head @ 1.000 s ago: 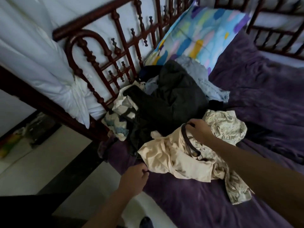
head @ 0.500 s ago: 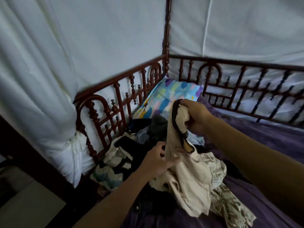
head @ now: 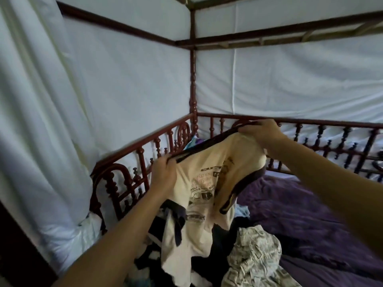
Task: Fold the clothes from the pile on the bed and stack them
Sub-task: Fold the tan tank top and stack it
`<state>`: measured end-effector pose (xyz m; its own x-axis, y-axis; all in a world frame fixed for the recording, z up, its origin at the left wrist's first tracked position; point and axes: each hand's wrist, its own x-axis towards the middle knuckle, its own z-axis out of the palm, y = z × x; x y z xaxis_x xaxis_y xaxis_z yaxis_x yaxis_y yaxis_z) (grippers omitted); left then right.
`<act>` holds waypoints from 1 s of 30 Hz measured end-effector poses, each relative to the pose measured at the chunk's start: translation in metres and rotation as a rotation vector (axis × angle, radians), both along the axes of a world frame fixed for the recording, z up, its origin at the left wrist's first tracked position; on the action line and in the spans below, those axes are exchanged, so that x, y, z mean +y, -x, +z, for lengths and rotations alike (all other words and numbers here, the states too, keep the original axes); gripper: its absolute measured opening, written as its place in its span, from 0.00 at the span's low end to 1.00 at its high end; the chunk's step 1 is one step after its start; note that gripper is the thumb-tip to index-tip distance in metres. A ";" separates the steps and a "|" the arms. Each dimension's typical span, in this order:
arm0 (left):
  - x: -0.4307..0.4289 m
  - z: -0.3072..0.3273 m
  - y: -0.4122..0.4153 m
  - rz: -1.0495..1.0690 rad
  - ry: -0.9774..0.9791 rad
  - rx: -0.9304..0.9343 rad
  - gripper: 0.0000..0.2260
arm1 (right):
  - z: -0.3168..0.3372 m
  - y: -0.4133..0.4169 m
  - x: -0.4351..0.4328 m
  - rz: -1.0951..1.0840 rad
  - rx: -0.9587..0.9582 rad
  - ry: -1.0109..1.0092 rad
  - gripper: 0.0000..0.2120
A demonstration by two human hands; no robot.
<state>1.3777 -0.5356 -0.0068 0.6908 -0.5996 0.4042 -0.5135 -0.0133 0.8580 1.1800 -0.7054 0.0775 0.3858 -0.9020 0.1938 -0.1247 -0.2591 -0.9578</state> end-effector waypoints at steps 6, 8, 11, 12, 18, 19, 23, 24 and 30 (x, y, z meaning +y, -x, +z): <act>0.010 0.078 -0.009 -0.164 -0.143 -0.393 0.12 | 0.028 0.020 -0.017 -0.106 0.144 0.387 0.13; 0.011 0.089 -0.016 -0.093 -0.314 -0.643 0.12 | 0.038 0.027 -0.017 -0.104 0.192 0.527 0.14; 0.012 0.106 -0.037 -0.053 -0.246 -0.519 0.05 | 0.051 0.042 -0.018 -0.087 0.251 0.645 0.18; 0.014 0.110 -0.046 -0.046 -0.207 -0.448 0.05 | 0.055 0.049 -0.018 -0.059 0.248 0.644 0.19; 0.013 0.120 -0.077 -0.047 -0.067 -0.285 0.09 | 0.058 0.085 0.003 0.213 0.439 0.491 0.11; 0.009 0.121 -0.080 -0.041 -0.052 -0.287 0.09 | 0.054 0.089 0.008 0.214 0.452 0.483 0.10; -0.014 0.117 -0.086 -0.096 -0.042 -0.348 0.09 | 0.027 0.113 0.041 0.306 0.446 0.355 0.15; -0.022 0.114 -0.086 -0.123 -0.055 -0.360 0.09 | 0.019 0.118 0.052 0.331 0.436 0.317 0.13; -0.103 0.057 -0.036 -0.253 -0.129 -0.453 0.09 | -0.058 0.162 0.092 0.251 0.459 0.142 0.13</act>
